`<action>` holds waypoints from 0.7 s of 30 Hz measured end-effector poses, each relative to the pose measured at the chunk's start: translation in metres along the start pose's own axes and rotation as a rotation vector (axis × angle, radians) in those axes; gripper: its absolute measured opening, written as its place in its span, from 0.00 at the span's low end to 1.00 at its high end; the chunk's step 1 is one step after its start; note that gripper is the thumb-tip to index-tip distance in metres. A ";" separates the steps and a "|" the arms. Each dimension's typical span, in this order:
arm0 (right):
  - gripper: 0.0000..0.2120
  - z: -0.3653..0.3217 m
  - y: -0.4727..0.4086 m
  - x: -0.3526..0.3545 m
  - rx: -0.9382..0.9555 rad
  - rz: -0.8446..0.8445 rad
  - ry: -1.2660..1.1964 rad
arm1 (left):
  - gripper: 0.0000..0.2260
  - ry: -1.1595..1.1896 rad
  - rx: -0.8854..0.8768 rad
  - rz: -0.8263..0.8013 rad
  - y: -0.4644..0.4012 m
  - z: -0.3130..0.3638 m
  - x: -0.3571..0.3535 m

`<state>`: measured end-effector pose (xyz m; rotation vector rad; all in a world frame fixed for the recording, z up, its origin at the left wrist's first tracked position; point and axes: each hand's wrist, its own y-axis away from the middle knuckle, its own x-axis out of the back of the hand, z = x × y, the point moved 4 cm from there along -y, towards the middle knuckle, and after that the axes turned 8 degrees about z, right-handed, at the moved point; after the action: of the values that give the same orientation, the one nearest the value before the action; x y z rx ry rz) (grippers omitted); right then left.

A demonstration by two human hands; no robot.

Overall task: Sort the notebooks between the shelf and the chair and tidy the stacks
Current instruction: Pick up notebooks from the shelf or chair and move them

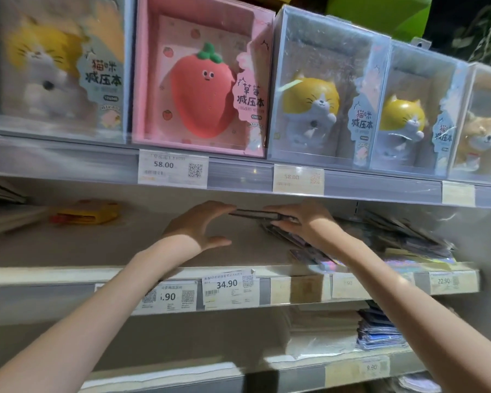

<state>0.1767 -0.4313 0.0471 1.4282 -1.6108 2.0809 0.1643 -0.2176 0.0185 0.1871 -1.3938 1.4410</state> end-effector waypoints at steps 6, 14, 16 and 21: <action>0.15 -0.049 0.015 0.003 0.035 0.035 0.036 | 0.26 -0.173 -0.057 0.017 0.000 0.007 0.009; 0.17 -0.091 0.032 0.007 0.083 0.098 -0.088 | 0.18 -0.201 -0.093 0.068 0.032 0.010 0.038; 0.19 -0.101 0.034 0.014 0.117 0.130 -0.065 | 0.18 -0.335 -0.180 0.180 0.043 0.012 0.051; 0.26 -0.125 0.041 0.020 0.105 0.039 -0.038 | 0.17 -0.470 -0.405 0.363 0.089 0.007 0.076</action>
<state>0.0678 -0.3551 0.0377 1.4897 -1.5767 2.2037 0.0632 -0.1579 0.0199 0.0073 -2.1637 1.4180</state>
